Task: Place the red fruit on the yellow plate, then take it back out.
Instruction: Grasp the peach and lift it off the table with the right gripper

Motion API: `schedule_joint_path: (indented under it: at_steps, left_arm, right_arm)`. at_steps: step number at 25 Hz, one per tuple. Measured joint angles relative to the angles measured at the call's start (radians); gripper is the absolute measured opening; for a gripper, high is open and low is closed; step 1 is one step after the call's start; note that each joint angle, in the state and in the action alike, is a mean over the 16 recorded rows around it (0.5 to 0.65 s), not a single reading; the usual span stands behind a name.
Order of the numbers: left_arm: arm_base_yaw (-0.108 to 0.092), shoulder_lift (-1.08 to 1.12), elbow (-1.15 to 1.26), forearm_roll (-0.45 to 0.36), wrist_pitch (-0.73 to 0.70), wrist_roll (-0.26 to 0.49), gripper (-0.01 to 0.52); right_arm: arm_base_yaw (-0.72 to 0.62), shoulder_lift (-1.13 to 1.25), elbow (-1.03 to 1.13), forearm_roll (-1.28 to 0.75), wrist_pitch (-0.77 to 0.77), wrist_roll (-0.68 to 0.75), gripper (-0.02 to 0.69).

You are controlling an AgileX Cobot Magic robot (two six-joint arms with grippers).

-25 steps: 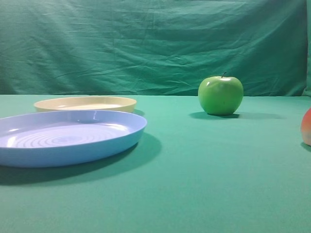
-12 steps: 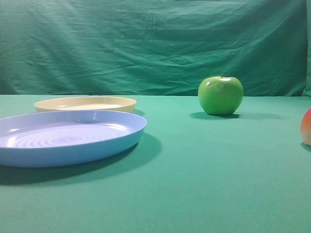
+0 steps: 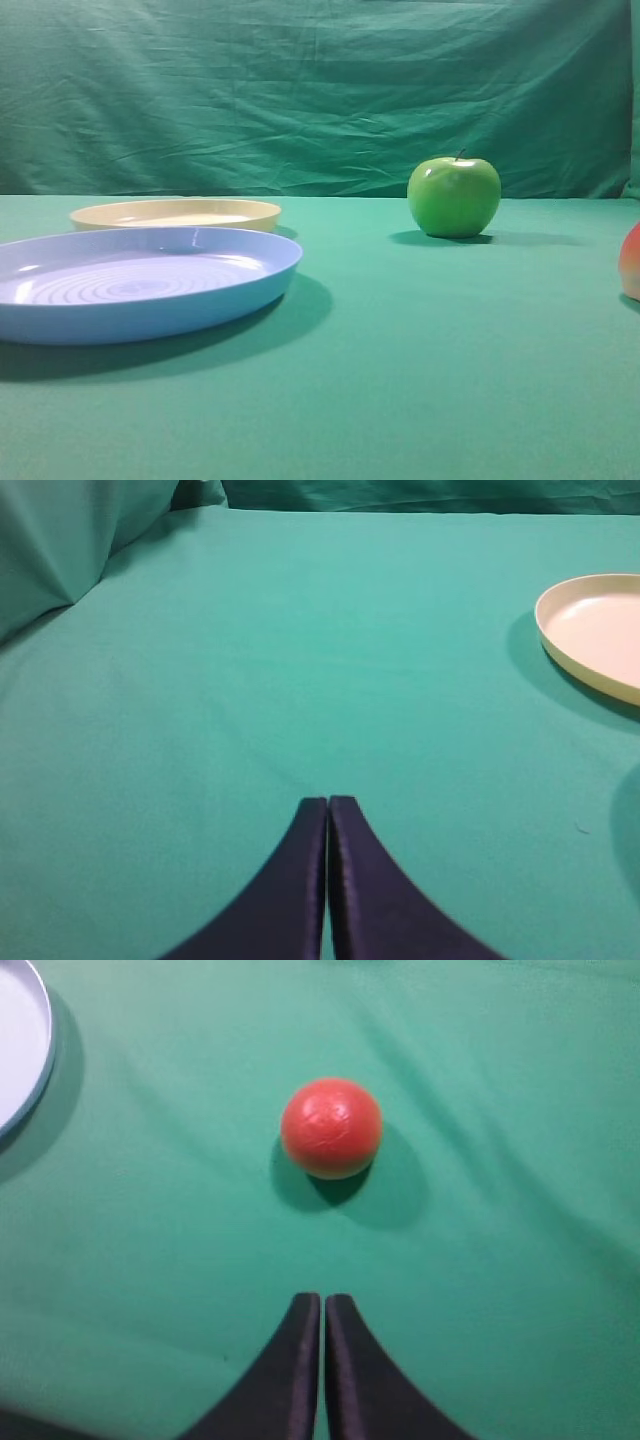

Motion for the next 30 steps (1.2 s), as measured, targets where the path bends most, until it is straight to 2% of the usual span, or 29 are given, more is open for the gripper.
schedule_joint_path:
  at_steps: [5, 9, 13, 23, 26, 30]
  left_arm:
    - [0.0, 0.0, 0.0, 0.0, 0.0, 0.0, 0.0]
    - [0.0, 0.0, 0.0, 0.0, 0.0, 0.0, 0.0]
    - [0.0, 0.0, 0.0, 0.0, 0.0, 0.0, 0.0]
    - [0.0, 0.0, 0.0, 0.0, 0.0, 0.002, 0.0]
    - [0.0, 0.0, 0.0, 0.0, 0.0, 0.002, 0.0]
    - [0.0, 0.0, 0.0, 0.0, 0.0, 0.002, 0.0]
  right_arm:
    - [0.065, 0.097, -0.003, -0.013, 0.0, 0.002, 0.005]
    - [0.114, 0.174, -0.003, -0.032, -0.02, 0.009, 0.054]
    - [0.144, 0.246, -0.003, -0.051, -0.056, 0.017, 0.165]
    - [0.152, 0.41, -0.003, -0.094, -0.178, 0.079, 0.545]
    - [0.152, 0.463, -0.003, -0.112, -0.217, 0.106, 0.613]
    - [0.152, 0.541, -0.003, -0.136, -0.27, 0.141, 0.647]
